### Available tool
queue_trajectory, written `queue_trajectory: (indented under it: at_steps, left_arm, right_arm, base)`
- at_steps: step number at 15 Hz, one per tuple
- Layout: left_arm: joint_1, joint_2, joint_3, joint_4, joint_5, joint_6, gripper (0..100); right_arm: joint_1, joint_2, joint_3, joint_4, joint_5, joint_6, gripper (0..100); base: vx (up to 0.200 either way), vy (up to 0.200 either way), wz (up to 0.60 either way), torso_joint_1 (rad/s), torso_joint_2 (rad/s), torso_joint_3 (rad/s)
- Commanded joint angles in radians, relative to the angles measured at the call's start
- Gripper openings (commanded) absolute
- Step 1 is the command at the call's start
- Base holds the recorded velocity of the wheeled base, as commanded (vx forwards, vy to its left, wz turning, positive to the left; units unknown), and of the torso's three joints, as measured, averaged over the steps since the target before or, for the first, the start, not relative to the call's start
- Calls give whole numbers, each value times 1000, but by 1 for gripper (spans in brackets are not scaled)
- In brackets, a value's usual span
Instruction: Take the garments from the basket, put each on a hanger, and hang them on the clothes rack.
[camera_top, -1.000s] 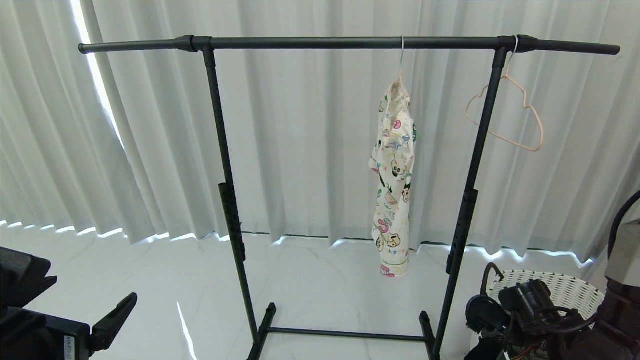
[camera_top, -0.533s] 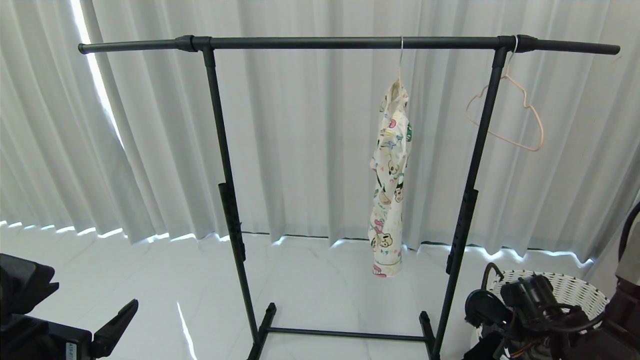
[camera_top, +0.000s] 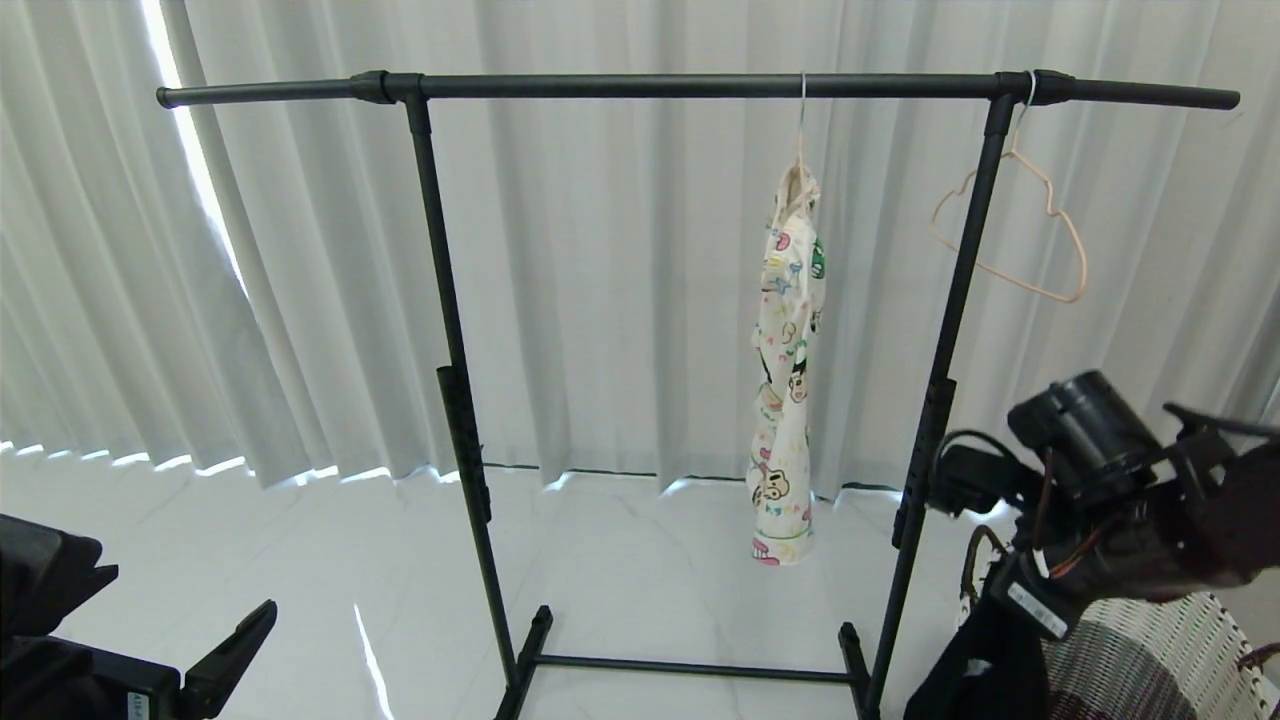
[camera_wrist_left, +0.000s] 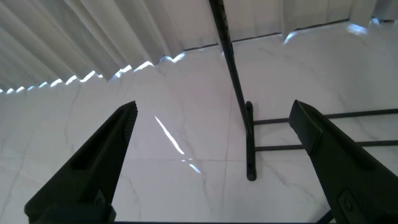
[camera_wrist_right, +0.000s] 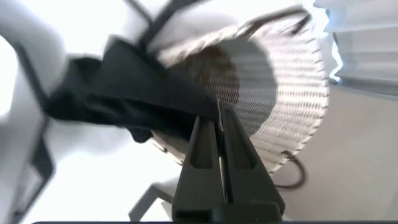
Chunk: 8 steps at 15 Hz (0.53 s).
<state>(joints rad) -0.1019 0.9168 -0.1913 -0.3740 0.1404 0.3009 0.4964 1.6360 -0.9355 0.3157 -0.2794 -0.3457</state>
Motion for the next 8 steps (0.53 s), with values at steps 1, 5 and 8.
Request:
queue_trajectory:
  at_steps: [1, 5, 8]
  left_arm:
    - [-38, -15, -5, 0, 1, 0, 100]
    - [-104, -13, 9, 0, -12, -12, 100]
    - [-105, -10, 3, 0, -96, -11, 100]
  right_arm:
    - [137, -85, -353, 284, 11, 123, 0]
    - [226, -61, -562, 433, 9, 140, 0]
    - [274, -18, -654, 476, 9, 140, 0]
  base:
    - [-200, 0, 0, 2, -2, 2]
    - [-200, 0, 0, 6, 1, 0]
    - [-200, 0, 0, -6, 2, 4]
